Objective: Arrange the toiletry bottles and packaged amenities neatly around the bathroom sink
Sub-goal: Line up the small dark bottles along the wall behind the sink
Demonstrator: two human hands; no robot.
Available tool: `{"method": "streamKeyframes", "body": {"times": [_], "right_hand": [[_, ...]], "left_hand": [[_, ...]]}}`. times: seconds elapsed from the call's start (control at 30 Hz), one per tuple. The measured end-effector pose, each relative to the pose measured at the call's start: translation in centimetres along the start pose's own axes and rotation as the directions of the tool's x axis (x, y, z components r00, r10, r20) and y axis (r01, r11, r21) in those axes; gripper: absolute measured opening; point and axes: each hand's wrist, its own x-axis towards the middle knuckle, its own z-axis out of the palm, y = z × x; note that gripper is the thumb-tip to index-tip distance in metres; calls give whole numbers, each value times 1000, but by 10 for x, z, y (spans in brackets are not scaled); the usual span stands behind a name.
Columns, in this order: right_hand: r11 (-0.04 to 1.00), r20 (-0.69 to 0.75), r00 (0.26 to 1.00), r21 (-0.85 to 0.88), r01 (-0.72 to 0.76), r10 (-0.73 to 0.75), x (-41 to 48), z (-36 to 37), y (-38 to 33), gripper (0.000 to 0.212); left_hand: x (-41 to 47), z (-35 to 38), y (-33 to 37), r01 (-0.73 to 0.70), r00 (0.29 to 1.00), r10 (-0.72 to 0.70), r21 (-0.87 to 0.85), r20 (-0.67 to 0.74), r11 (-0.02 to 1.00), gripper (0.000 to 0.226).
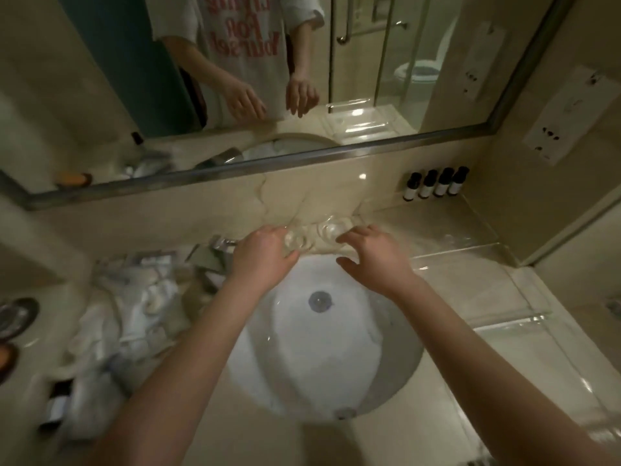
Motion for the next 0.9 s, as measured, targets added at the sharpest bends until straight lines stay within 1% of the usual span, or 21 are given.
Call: {"method": "streamKeyframes", "body": {"times": [0.1,0.2,0.3,0.43,0.57,0.67,0.73,0.8,0.9], "right_hand": [[997,68,996,54,56,-60,2,25,-48,40],[987,126,983,112,117,-131,4,54,-95,39],[971,210,952,138,197,-223,11,84,-143,38],[945,308,897,186,270,-317,24,118,-202,38],[916,412,819,224,333,-399,43,148,-258,43],[887,491,739,249,389,-462,53,170,-296,45],[868,543,680,254,427,-494,54,185,-320,45],[848,574,636,240,473,-517,52,201,-340,44],[807,612,564,233,542,-555,44,222,-363,54]], "left_hand": [[-33,-1,-48,91,996,-91,-42,-8,995,34],[-69,0,-96,229,973,-228,-34,34,973,36],[-104,5,-145,335,941,-332,-40,66,941,37],[-145,4,-206,473,879,-468,-34,93,881,43],[-179,-3,-258,582,811,-577,-25,94,813,35],[-206,-7,-285,657,751,-653,-22,95,753,40],[-223,-9,-298,685,728,-681,-31,75,728,39],[-238,-10,-307,704,710,-701,-41,72,709,36],[-259,-10,-319,729,683,-726,-25,82,684,37]]}}
